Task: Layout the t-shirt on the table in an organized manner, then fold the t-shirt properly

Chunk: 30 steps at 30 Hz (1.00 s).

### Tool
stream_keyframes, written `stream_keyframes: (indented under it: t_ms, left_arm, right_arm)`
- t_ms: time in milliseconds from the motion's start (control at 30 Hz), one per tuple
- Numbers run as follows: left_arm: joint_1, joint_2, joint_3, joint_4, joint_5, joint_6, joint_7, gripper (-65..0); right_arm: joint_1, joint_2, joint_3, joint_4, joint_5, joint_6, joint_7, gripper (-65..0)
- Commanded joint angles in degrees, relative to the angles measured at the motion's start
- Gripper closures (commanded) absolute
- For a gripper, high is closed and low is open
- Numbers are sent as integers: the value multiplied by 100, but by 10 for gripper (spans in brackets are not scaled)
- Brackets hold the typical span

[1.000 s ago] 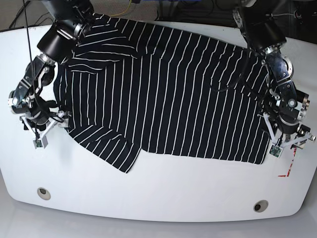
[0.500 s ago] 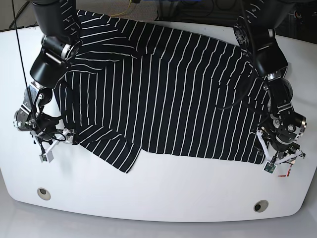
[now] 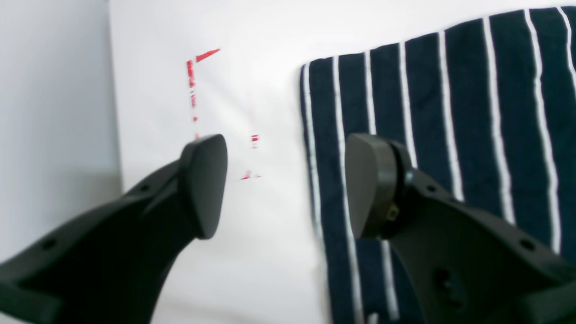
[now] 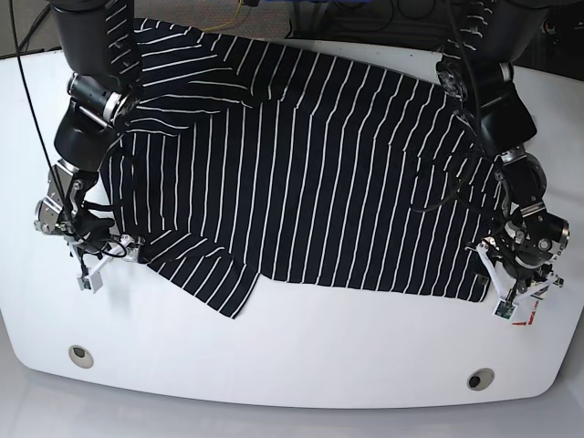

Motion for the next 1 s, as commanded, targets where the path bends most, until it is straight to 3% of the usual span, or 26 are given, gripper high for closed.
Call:
stream_keyframes:
  t_ms: [0,300,467,700,967]
  left_arm:
    - [-156,-58,18,91,-187,34,-183,-387]
    - [-156,-67,9,91,-222,34,-192,-387]
    - [-156,-67,1,91,-222,34,-192,-387]
    - [-156,-67,1,91,-222,34,-192,-387]
    - [-156,-67,1,82,-222,34,-236,-387]
  right_arm:
    - [144,106,18,-19,79,36,221,-569]
    - [-128,80,18,-36,79,36,300,-568]
    - [-181,53,18,-36,88,36,300,-518]
    - [-190,-35,18,-36,88,36,283,-370]
    - [-190,-79,18,-36,88,36,274,-145]
